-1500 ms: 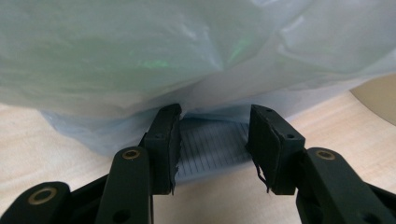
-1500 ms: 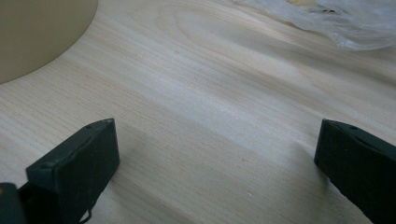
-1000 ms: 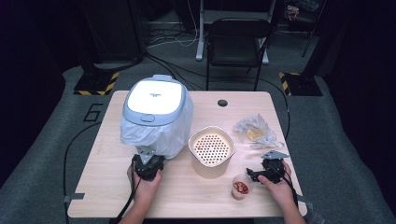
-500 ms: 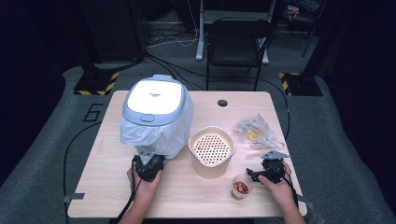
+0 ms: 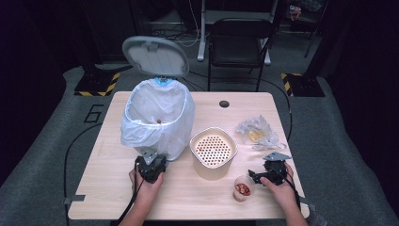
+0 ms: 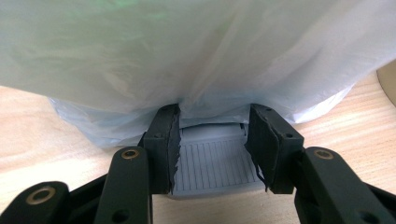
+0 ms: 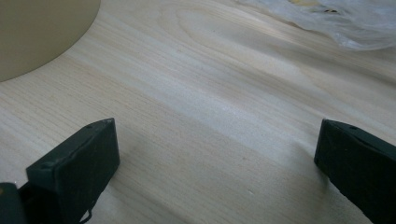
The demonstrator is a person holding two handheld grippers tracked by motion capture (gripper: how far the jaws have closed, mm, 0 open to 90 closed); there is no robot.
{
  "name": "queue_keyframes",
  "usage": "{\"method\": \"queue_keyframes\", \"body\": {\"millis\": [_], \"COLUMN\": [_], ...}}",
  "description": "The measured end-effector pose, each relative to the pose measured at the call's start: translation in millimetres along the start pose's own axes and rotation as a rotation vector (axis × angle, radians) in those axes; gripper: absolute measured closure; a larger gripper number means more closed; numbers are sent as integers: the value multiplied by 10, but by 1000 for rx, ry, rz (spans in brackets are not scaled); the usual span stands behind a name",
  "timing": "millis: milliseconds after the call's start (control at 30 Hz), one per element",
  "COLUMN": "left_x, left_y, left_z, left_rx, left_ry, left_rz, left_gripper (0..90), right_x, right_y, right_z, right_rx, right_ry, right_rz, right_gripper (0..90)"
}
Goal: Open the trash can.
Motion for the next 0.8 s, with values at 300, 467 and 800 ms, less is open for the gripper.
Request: {"method": "queue_keyframes", "body": {"millis": [300, 467, 800], "left_x": [0, -3, 2], "left_y": [4, 1, 8], "left_z": [0, -2, 0], "left_rx": [-16, -20, -15], "left_ry": [-1, 2, 0], "left_rz": [-1, 5, -3], "left_gripper": [541, 540, 541], "right_x": [0, -1, -4], "right_y": [0, -1, -1], "right_z": [-2, 2, 10], "right_rx": [-1, 1, 13], "right_ry": [-1, 1, -19], "right_rz": [0, 1, 1], "right_gripper": [0, 0, 0]}}
Point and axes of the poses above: each handheld gripper's, and its own axes: y roughly forward along the jaws, x roughly out of its top, z roughly to its left, the point moved 9 cm from there along y, roughly forward along the jaws, and after that the axes turned 13 degrees about y, right-handed, at the moved point
